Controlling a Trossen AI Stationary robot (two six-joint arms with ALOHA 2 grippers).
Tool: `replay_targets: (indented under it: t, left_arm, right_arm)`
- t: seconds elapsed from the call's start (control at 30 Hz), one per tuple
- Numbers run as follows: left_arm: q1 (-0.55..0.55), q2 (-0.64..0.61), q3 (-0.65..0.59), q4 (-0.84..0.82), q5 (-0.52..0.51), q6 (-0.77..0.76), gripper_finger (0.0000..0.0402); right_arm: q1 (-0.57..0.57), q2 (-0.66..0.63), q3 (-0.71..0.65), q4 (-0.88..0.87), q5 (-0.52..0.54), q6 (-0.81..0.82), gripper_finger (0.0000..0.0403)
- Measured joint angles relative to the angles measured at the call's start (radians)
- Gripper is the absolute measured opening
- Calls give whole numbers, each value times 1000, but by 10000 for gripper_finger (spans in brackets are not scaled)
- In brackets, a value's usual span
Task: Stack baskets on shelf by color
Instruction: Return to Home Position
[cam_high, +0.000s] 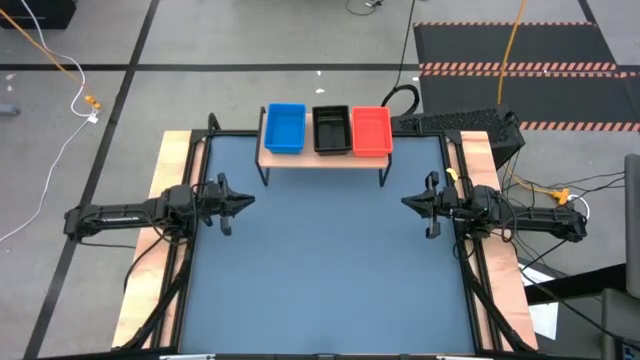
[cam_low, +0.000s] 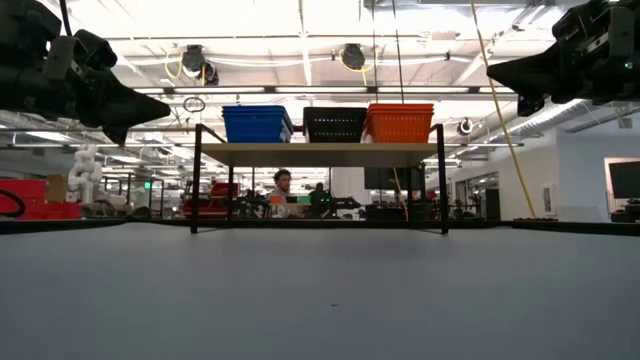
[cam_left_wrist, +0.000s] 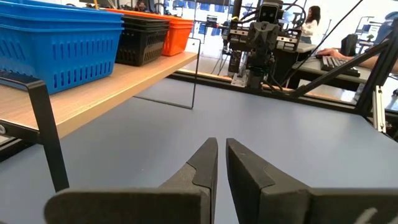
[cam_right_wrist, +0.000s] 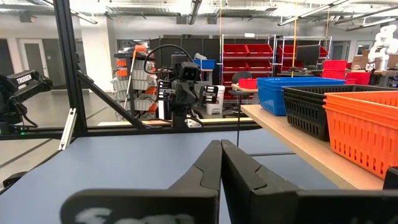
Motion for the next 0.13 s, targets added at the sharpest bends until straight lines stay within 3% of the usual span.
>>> replay_targets:
  t: [0.13]
  left_arm:
    - [0,0,0,0,0,0,37]
  right_arm:
    - [0,0,0,0,0,0,0]
